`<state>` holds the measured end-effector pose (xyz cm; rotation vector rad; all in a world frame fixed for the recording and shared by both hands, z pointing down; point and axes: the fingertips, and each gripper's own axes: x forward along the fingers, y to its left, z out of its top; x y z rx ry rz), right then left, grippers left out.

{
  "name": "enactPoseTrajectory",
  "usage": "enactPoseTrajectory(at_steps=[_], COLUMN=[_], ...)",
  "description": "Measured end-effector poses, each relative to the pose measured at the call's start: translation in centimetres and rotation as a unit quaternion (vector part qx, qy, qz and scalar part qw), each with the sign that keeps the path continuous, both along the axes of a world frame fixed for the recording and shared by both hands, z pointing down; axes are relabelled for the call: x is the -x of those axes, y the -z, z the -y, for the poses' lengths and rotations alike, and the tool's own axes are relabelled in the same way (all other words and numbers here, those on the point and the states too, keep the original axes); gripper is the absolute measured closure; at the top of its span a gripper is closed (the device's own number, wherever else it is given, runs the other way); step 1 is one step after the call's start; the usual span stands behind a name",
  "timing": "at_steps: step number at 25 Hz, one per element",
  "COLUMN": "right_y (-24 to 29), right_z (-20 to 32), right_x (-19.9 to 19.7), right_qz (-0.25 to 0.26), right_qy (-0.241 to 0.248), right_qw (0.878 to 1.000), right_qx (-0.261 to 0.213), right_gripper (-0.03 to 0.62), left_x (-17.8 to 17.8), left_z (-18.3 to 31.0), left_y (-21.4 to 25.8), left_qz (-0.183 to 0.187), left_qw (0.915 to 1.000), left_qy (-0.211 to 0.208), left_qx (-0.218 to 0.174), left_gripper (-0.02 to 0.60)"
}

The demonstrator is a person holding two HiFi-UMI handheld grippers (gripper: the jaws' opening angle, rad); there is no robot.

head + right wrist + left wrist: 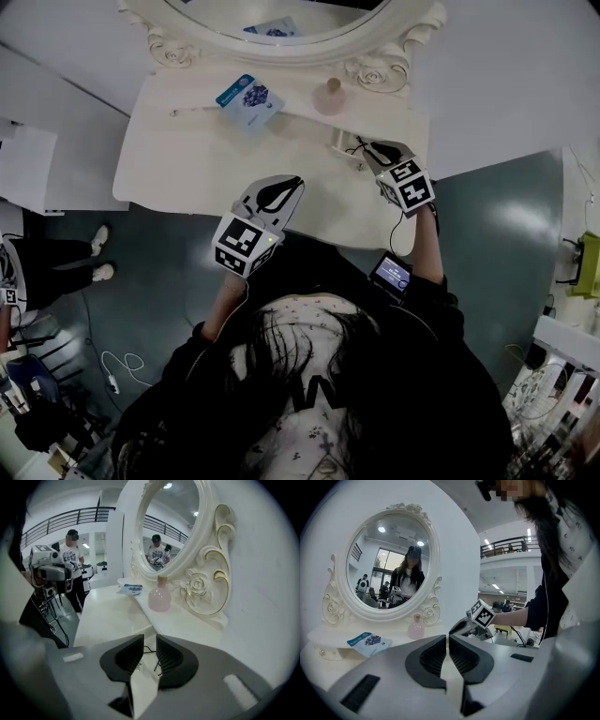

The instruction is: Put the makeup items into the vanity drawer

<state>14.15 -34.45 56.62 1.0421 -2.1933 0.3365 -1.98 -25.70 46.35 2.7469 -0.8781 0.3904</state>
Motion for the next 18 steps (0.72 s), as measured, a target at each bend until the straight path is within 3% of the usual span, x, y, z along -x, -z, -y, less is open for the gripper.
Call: enactPoseTrajectory(at_steps=[7,18], right_y=[3.7,7.3], right_z=[-2.5,-9.5], right_x=[2.4,8.4], right_qz=[0.068,0.16], right_qy=[-0.031,-0.094], right_qw=[0.997,0.979], right_qx=[-0.037,-0.08], right_gripper=[0.503,0.503], left_x=[0.5,1.4], left_z=[-0.4,-3.2], left_y=[0.3,0.6], left_qz=[-0.004,-0.005], left_qw=[0.9998,0.9967], left_qy=[-0.018,-0.081], left_qx=[-0.004,-0.011], left_gripper=[0.563,0.562])
